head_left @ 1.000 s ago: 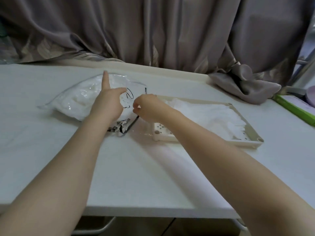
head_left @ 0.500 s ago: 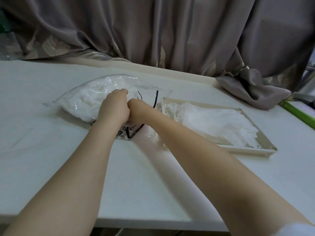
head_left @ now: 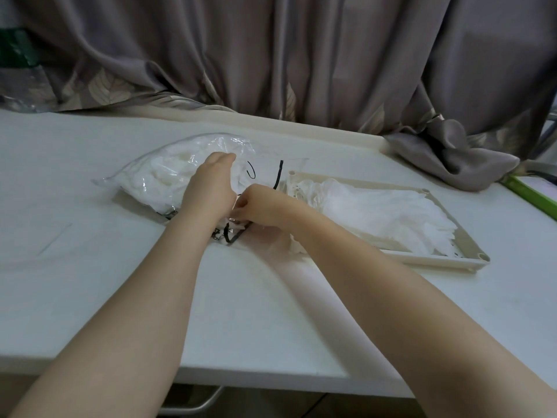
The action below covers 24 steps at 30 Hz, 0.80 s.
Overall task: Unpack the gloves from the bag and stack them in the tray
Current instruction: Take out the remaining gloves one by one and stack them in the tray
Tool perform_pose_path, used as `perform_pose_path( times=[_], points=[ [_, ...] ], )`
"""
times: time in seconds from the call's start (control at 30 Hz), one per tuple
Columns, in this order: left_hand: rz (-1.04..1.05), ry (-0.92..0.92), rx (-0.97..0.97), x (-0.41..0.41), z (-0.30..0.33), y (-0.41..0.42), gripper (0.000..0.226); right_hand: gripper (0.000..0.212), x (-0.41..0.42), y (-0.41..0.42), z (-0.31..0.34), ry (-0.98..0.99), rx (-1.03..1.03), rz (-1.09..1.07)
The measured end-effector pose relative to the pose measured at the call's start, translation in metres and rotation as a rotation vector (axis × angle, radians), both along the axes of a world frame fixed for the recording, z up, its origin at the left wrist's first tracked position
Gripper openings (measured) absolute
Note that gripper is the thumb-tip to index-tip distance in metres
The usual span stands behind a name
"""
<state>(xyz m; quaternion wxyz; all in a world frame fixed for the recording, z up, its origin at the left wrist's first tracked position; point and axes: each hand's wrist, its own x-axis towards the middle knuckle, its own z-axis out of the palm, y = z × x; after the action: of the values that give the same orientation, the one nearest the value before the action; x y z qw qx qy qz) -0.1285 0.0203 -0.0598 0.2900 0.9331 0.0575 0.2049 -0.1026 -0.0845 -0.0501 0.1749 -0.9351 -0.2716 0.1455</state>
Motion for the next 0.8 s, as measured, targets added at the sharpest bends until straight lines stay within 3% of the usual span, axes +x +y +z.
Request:
perform_pose_path(
  times=[0.13,0.33,0.43,0.53,0.6,0.73,0.8],
  points=[
    [-0.004,-0.01,-0.022,-0.001,0.0,-0.001,0.065,0.04,-0.003,-0.008,0.004,0.16,0.053,-0.007],
    [-0.027,-0.005,-0.043,-0.004,0.002,-0.004,0.058,0.03,-0.009,-0.008,0.003,0.04,0.047,0.0],
    [-0.06,-0.03,-0.083,-0.005,0.001,-0.005,0.059,0.02,-0.006,-0.014,0.011,0.138,0.445,-0.191],
    [-0.09,-0.092,-0.123,-0.003,-0.003,-0.007,0.053,0.023,-0.001,-0.032,0.027,0.463,1.021,-0.472],
    [-0.072,-0.043,-0.069,0.0,-0.009,-0.005,0.047,0.025,0.005,-0.05,0.034,0.611,1.299,-0.615],
    [-0.024,0.171,0.058,0.005,-0.022,-0.001,0.034,0.02,0.006,-0.084,0.033,0.769,1.646,-0.596],
    [-0.011,0.191,0.08,0.006,-0.021,-0.005,0.033,0.019,0.004,-0.095,0.03,0.787,1.75,-0.544]
  ],
)
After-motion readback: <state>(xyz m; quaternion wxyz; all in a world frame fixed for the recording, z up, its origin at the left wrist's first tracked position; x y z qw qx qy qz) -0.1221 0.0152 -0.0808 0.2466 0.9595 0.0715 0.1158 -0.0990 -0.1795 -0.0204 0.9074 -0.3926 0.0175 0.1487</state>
